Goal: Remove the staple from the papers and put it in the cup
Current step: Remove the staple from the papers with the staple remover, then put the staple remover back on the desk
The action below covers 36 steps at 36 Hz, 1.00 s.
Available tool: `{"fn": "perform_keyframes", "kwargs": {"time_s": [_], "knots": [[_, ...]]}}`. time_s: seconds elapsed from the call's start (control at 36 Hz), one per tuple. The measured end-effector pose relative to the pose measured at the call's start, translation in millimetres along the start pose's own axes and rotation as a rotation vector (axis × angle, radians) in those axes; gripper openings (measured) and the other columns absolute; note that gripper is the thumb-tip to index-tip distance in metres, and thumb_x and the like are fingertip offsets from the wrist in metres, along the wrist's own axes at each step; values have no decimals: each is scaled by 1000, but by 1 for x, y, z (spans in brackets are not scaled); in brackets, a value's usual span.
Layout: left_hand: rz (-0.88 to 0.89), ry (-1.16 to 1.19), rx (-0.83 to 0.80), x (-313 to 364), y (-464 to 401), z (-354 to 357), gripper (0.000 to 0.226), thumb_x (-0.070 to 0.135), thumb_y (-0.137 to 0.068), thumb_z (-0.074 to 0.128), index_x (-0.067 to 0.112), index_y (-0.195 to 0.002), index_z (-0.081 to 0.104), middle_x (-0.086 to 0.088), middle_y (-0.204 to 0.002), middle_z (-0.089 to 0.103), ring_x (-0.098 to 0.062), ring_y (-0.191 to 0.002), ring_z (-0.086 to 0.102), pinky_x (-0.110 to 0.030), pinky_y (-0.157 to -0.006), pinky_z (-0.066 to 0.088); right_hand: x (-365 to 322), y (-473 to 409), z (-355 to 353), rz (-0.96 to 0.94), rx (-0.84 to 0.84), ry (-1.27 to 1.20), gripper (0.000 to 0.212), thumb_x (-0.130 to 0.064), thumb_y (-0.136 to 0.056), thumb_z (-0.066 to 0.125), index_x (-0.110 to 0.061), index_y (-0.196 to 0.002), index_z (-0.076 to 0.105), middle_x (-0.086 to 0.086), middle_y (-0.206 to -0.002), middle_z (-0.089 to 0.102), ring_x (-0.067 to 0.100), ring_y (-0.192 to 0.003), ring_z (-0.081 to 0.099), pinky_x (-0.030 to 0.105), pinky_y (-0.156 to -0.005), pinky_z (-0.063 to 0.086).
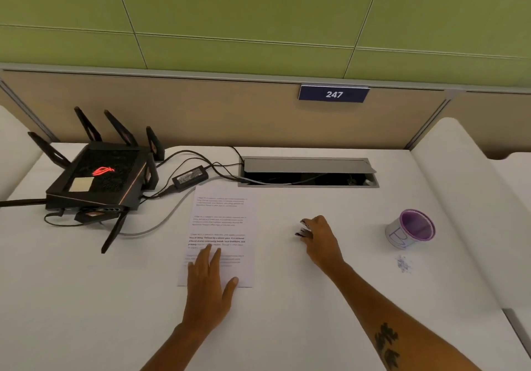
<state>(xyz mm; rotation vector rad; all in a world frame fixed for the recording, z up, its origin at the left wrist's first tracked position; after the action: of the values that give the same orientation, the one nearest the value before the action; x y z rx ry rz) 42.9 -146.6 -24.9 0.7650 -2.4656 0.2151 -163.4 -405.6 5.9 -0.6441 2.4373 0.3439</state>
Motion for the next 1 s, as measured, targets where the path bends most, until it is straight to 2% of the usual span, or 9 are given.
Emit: {"fn": "perform_keyframes", "kwargs": {"time_s": [0.08,0.19,0.42,0.5,0.61,1.0], "knots": [[-14,-7,-23,8,8,8,86,67,-94,37,16,-163,31,-9,-174,22,-32,-162,20,-57,-132,14,20,-14,-11,-58,9,86,41,0,-94,67,-10,-133,64,1,-116,55,20,-113,66,34,-99,57],[-27,-14,-40,13,18,17,86,66,-94,35,16,-164,29,-7,-175,19,-29,-164,14,-56,-133,8,38,-32,-33,-82,23,160,41,-6,-90,74,-11,-130,68,8,-115,62,28,-112,64,42,-93,59],[-44,-34,-35,17,34,23,84,63,-95,39,14,-162,32,-10,-173,23,-30,-163,18,-62,-132,9,60,-65,-61,-100,-36,226,39,-6,-85,79,-12,-123,72,9,-110,71,28,-109,62,35,-87,51],[-60,-40,-38,16,39,26,89,73,-95,34,15,-162,32,-10,-173,23,-30,-162,17,-62,-132,8,62,-76,-66,-136,-46,250,36,-8,-87,78,-13,-123,73,9,-108,72,29,-107,62,34,-83,50],[-63,-48,-43,15,46,29,96,82,-94,17,15,-162,33,-10,-173,24,-30,-163,18,-63,-131,9,62,-89,-67,-175,-73,276,42,-5,-91,74,-11,-132,69,12,-117,72,30,-112,63,34,-93,52],[-70,-68,-65,19,43,32,98,83,-94,16,15,-164,28,-7,-175,19,-27,-165,12,-61,-132,8,64,-112,-66,-224,-142,312,43,0,-93,70,-7,-135,65,11,-127,63,30,-121,59,40,-100,54]]}}
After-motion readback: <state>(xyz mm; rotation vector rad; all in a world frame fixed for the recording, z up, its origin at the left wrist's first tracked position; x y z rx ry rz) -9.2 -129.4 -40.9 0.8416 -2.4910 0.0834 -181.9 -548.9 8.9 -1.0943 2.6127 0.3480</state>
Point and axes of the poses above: each hand's wrist, its own y-axis away from the middle knuckle, its own z-axis out of the palm, x = y × z, the point moved 7 cm from there along -y, towards the middle knuckle
